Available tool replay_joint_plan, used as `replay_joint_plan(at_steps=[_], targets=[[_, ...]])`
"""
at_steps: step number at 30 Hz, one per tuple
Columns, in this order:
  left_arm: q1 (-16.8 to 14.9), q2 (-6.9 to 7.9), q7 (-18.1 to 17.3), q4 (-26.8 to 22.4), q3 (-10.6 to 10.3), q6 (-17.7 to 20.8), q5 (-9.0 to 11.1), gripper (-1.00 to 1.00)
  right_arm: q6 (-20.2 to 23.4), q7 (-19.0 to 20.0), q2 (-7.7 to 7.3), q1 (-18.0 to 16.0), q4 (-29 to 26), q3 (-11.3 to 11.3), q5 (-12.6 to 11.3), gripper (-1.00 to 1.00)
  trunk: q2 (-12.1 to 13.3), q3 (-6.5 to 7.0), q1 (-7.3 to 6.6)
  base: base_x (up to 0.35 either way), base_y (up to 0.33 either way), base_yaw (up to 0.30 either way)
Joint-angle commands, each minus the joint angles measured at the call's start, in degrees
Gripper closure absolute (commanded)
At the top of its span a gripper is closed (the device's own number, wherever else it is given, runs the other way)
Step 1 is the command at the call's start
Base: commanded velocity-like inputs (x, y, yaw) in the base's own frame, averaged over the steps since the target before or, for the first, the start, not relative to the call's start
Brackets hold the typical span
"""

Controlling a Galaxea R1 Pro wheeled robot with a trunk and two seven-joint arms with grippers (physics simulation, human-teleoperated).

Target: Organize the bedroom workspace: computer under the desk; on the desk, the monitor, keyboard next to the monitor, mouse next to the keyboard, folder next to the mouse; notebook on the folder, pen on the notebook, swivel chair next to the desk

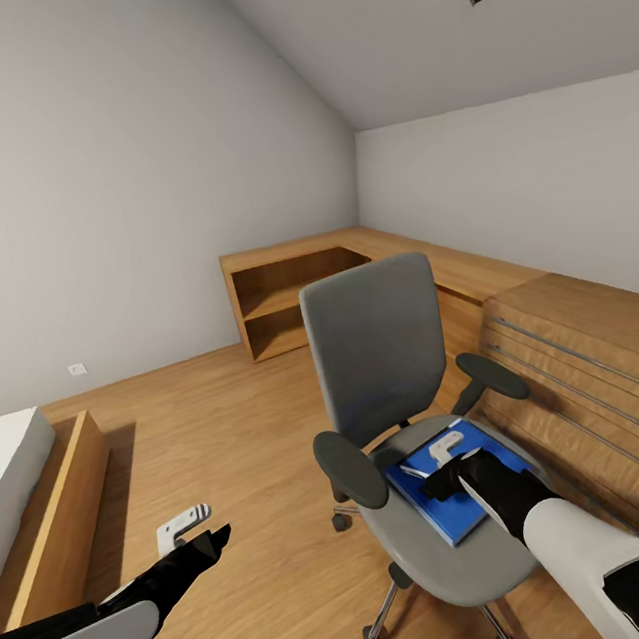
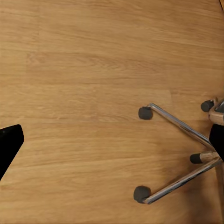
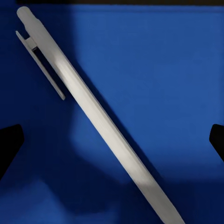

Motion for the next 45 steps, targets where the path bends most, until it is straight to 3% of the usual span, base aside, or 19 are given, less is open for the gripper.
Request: replay_joint_plan(at_steps=[1, 38, 39, 45], targets=[[-0.1, 0.02, 0.1, -0.1, -0.2, -0.3, 0.3, -1.00, 0.3, 0.5, -0.03, 0.0, 0.9, 0.1, 0.7, -1.00, 0.0, -0.07, 0.00, 0.000, 0.000, 0.000], [-0.1, 0.02, 0.1, -0.1, -0.3, -0.3, 0.3, -1.00, 2.7, 0.5, -0.12, 0.0, 1.0, 0.0, 0.7, -1.00, 0.0, -0.07, 0.00, 0.000, 0.000, 0.000], [-0.1, 0.02, 0.1, -0.1, -0.3, -0.3, 0.3, -1.00, 2.7, 0.5, -0.12, 0.0, 1.0, 0.1, 0.7, 1.00, 0.0, -0.07, 0.00, 0.000, 0.000, 0.000], [-0.1, 0.02, 0.1, -0.1, -0.3, -0.3, 0.3, -1.00, 2.7, 0.5, -0.06, 0.0, 1.0, 0.2, 0.7, 1.00, 0.0, -0.07, 0.00, 0.000, 0.000, 0.000]])
